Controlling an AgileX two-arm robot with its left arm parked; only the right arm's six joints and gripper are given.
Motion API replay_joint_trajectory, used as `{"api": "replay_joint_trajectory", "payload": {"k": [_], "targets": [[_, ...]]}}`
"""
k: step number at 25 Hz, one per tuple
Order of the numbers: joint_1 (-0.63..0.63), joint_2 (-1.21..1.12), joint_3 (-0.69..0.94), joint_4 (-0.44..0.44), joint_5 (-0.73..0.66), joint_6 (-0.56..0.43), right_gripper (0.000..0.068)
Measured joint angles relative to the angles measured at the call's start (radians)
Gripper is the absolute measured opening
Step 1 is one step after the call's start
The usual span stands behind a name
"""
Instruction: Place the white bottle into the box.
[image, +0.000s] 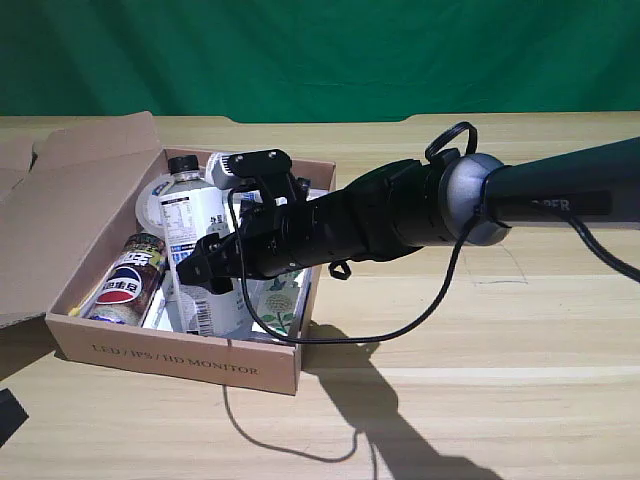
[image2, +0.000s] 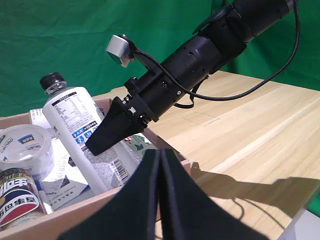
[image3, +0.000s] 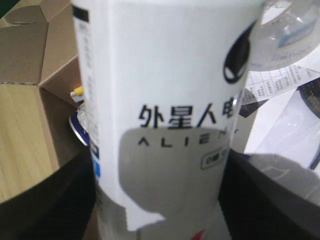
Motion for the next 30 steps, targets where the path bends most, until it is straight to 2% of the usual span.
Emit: {"api": "replay_joint_trajectory", "payload": {"k": [3, 7, 9, 13, 15, 18, 21, 22, 23, 25, 30], "targets": [[0.0, 0.0, 0.0, -0.002, 0.005, 0.0, 0.0534], [0.0, 0.0, 0.0, -0.001, 0.007, 0.0, 0.0662], [0.0, -0.005, -0.001, 0.0, 0.014, 0.0, 0.0679], [-0.001, -0.034, -0.001, -0.004, 0.016, 0.0, 0.0671], [-0.005, -0.08, -0.001, -0.012, 0.016, 0.0, 0.0627], [-0.016, -0.188, -0.001, -0.038, -0.012, 0.0, 0.0477], [-0.031, -0.321, -0.001, -0.102, -0.093, -0.004, 0.0252], [-0.037, -0.367, -0.001, -0.134, -0.123, -0.004, 0.0153], [-0.044, -0.405, -0.001, -0.154, -0.149, -0.004, 0.0095], [-0.067, -0.491, -0.001, -0.182, -0.201, -0.004, 0.0032], [-0.152, -0.685, 0.047, -0.188, -0.373, -0.017, 0.0003]]}}
